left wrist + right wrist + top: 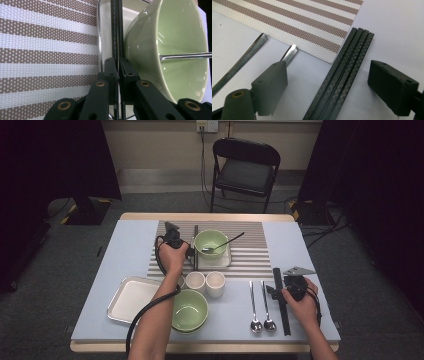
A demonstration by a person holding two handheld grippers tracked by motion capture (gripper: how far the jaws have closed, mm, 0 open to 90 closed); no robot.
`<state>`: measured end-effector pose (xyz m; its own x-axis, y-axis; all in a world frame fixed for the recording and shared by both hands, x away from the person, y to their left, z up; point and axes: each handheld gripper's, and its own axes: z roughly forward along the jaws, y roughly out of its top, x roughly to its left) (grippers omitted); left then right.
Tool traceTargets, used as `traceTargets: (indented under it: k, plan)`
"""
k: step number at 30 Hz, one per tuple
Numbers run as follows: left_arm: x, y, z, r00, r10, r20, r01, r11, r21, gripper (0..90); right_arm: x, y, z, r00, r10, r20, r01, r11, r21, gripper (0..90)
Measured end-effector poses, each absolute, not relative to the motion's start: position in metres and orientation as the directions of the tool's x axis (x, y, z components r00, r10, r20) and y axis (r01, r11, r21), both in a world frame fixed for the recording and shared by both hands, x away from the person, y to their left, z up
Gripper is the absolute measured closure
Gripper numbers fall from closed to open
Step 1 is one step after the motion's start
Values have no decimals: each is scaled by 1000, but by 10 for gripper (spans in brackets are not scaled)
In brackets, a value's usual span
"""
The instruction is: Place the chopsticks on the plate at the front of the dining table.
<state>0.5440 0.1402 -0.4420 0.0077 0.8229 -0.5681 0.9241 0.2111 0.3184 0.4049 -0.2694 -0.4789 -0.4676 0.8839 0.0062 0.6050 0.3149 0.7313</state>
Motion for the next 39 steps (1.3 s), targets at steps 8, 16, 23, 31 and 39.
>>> traceTargets:
  k: [8, 16, 23, 31, 39]
  plan:
    - [546, 139, -441, 3, 819, -574, 921, 222, 321, 883, 405, -269, -479, -466, 885, 7, 607, 314, 731, 153]
    - [547, 139, -442, 6, 819, -574, 919, 222, 325, 863, 405, -269, -479, -467, 884, 7, 605, 314, 731, 153]
    - [547, 139, -442, 3, 825, -566, 919, 222, 327, 836, 405, -269, -479, -466, 884, 7, 606, 313, 731, 153]
    - [546, 141, -438, 3, 828, -561, 911, 229, 343, 797, 405, -269, -479, -468, 884, 6, 605, 315, 731, 153]
    - [546, 142, -437, -7, 845, -535, 913, 224, 341, 745, 405, -269, -479, -466, 885, 7, 607, 314, 730, 153]
